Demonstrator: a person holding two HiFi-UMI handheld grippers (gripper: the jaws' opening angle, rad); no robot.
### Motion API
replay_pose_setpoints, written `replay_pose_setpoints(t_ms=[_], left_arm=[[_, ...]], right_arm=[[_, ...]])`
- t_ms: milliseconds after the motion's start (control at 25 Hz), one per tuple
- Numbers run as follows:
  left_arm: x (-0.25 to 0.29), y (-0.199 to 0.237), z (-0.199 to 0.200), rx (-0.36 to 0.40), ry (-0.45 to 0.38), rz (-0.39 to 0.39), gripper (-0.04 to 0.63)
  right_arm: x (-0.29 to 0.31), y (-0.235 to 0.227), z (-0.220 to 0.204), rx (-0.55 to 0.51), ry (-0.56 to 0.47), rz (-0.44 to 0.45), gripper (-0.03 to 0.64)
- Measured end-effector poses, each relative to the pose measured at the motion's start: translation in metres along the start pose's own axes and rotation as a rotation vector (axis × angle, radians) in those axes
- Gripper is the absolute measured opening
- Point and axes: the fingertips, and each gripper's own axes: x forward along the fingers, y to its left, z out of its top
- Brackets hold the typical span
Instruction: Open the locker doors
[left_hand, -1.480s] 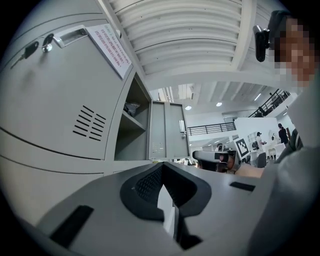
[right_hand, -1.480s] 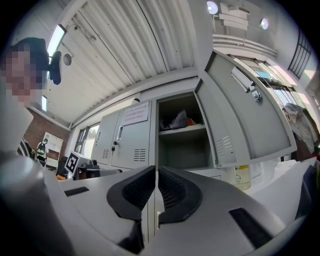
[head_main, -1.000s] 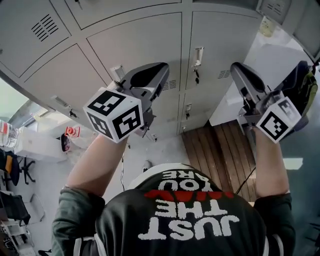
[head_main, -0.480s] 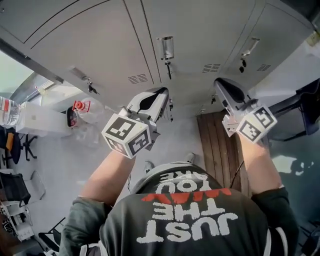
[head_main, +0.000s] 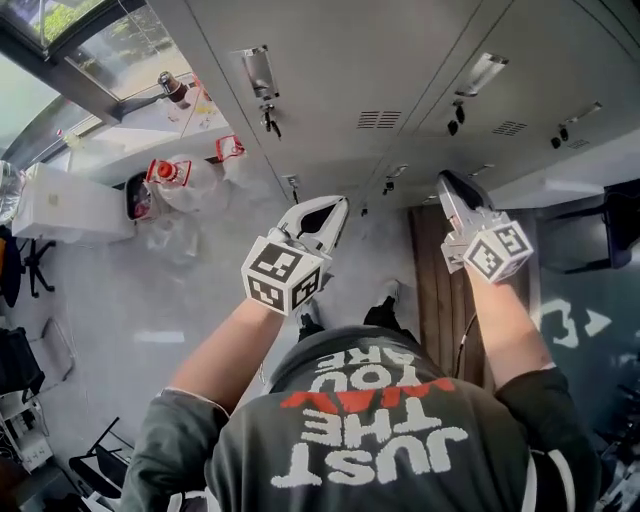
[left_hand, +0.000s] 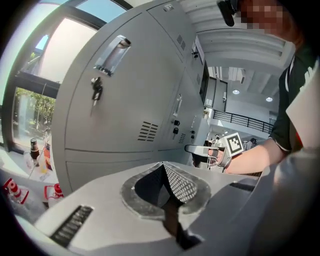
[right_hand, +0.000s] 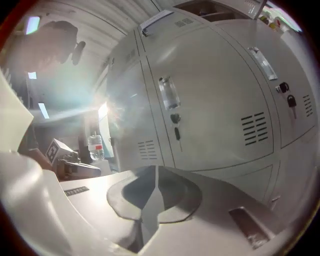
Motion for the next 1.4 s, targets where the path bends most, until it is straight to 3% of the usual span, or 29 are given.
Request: replay_pose_setpoints(t_ms=[320,680,1000,1240,1400], left_arm=[[-0.006,0.024,-0.079,-0.050,0.102,0.106,0.005],[0.045,0.007,-0.151,-0.154,0.143,0.222,0.005],[0.073,0.018,-0.205,-0.138,0.222,0.207,0.005],[0.081,0.027,-0.214,-0.107,0.244,0.193,0.005],[0.079,0.024,-0.213,-0.113,0.229,0.182,0.005]], right_arm=[[0.031,-0.003,-0.071,0.000,0.107,0.066,0.043],[0.032,-0.047,-0.158,-0.014,0.228,0.132,0.043],[0.047,-0.059,-0.216,-0.004,0.264,0.098,0.044],[0.078,-0.071,-0.231,0.000,0.254,0.051,0.046],[0.097,-0.079,-0.231,-0.029,0.266,0.011,0.113]])
